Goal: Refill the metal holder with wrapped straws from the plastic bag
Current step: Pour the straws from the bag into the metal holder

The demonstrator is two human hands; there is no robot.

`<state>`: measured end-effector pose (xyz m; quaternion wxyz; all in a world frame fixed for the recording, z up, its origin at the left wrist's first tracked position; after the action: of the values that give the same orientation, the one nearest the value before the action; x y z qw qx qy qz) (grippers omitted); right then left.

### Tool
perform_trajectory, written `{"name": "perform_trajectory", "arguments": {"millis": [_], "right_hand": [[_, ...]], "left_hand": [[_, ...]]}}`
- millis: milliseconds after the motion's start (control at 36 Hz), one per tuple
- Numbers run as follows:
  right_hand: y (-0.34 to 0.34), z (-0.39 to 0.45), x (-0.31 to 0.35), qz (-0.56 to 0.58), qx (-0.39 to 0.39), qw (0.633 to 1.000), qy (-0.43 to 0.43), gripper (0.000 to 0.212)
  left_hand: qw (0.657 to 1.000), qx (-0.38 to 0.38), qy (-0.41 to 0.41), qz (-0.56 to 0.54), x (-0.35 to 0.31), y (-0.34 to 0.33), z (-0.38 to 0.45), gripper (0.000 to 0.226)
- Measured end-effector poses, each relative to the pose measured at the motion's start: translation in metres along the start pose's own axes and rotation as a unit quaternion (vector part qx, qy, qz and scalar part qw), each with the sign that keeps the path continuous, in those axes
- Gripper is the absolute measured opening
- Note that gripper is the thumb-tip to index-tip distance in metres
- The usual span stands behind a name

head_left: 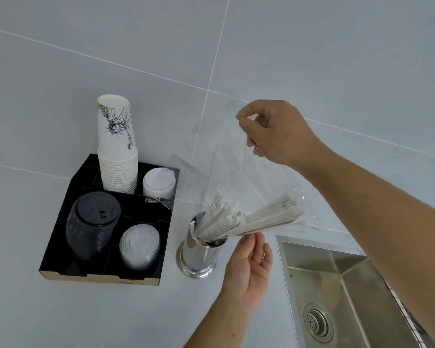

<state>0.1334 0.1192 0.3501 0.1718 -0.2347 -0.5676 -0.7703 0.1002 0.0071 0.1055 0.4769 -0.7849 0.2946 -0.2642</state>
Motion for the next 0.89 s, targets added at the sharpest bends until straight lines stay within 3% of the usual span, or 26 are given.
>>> {"name": "perform_trajectory", "arguments": {"millis": [250, 361, 444, 639, 889], "right_hand": [[0.002, -0.036, -0.030, -0.039, 0.133, 0.989, -0.058, 0.054], [0.008, -0.059, -0.046, -0.081, 0.154, 0.980, -0.094, 0.035], [0.011, -0.069, -0.049, -0.087, 0.131, 0.983, -0.097, 0.006], [0.012, -0.051, -0.032, -0.169, -0.013, 0.985, -0.026, 0.022], [-0.006, -0.023, -0.003, -0.204, -0.012, 0.978, 0.053, 0.026]], "left_hand": [[1.000, -0.026, -0.016, -0.001, 0.003, 0.005, -0.003, 0.010], [0.999, -0.049, -0.022, -0.005, 0.007, 0.010, -0.005, 0.008], [0.998, -0.056, -0.023, -0.010, 0.010, 0.012, -0.006, 0.009], [0.999, -0.040, -0.026, -0.012, 0.008, 0.003, -0.009, 0.014], [1.000, -0.021, -0.006, -0.001, 0.004, -0.001, -0.013, 0.022]]}}
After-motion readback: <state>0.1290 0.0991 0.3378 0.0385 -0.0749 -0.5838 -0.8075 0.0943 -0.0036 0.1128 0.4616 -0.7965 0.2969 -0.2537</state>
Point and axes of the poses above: each hand's wrist, its own z-axis towards the middle knuckle, its own y-axis out of the back of the hand, x = y × z, the point moved 6 cm from there along z, towards the middle knuckle, and after that the axes turned 1 degree about x, right-handed, at the moved point
